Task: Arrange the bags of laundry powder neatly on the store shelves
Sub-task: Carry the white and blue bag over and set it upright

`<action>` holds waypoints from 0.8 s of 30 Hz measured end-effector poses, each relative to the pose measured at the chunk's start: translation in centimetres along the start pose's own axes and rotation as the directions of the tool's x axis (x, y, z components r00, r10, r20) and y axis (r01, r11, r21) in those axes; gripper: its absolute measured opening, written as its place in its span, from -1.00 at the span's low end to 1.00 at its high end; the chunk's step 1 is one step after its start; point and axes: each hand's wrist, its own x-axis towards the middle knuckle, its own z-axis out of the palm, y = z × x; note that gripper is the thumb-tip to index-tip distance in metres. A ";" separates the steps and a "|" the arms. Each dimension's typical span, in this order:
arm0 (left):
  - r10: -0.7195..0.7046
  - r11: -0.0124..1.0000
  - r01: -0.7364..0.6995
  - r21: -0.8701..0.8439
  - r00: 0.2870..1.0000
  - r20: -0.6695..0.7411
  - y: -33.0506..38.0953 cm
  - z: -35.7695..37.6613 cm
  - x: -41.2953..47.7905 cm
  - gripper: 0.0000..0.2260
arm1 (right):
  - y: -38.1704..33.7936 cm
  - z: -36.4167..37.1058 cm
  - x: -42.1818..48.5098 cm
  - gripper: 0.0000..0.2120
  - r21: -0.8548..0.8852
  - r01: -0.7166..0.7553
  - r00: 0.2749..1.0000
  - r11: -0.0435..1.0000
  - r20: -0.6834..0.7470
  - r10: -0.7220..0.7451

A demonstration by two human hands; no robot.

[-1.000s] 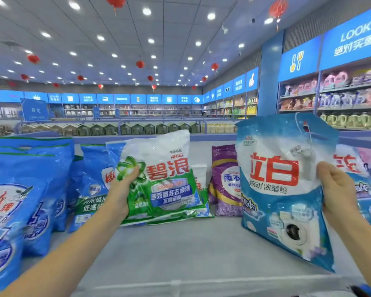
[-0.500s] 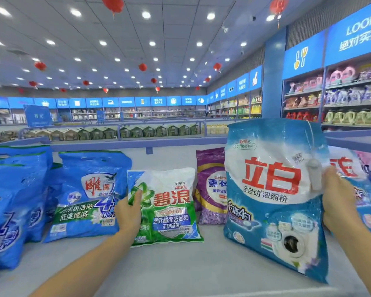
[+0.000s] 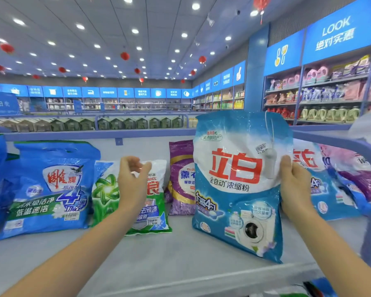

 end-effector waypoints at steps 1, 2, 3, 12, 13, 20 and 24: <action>-0.034 0.999 0.039 -0.037 0.993 0.115 0.5 2.0 -1.0 -0.86 | -0.1 -0.2 -0.1 -0.60 0.003 0.016 1.000 1.000 0.001 -0.016; -0.082 0.993 0.098 -0.060 0.969 0.232 0.7 4.0 -1.8 -0.85 | -0.2 -0.4 -0.2 -0.60 -0.001 0.034 0.999 0.999 0.001 -0.034; -0.141 0.983 0.171 -0.063 0.932 0.335 1.1 5.8 -2.5 -0.81 | -0.3 -0.6 -0.3 -0.60 -0.008 0.056 0.998 0.998 -0.002 -0.056; -0.428 0.754 0.644 -0.130 0.632 0.646 -0.7 10.7 -3.4 -0.49 | 0.4 -0.9 0.2 -0.57 0.040 0.170 0.984 0.985 -0.053 -0.168; -0.425 0.784 0.610 -0.115 0.662 0.617 -0.9 10.5 -3.5 -0.57 | 0.4 -1.0 0.4 -0.57 0.051 0.173 0.984 0.984 -0.044 -0.171; -0.259 0.959 0.284 0.006 0.863 0.434 1.2 6.5 -4.8 -0.85 | -0.4 -0.5 1.8 -0.56 0.071 0.199 0.979 0.977 0.022 -0.201; -0.123 0.988 0.088 0.124 0.945 0.305 2.3 3.8 -6.4 -0.74 | 0.2 0.7 2.1 -0.59 0.068 0.160 0.982 0.985 0.095 -0.166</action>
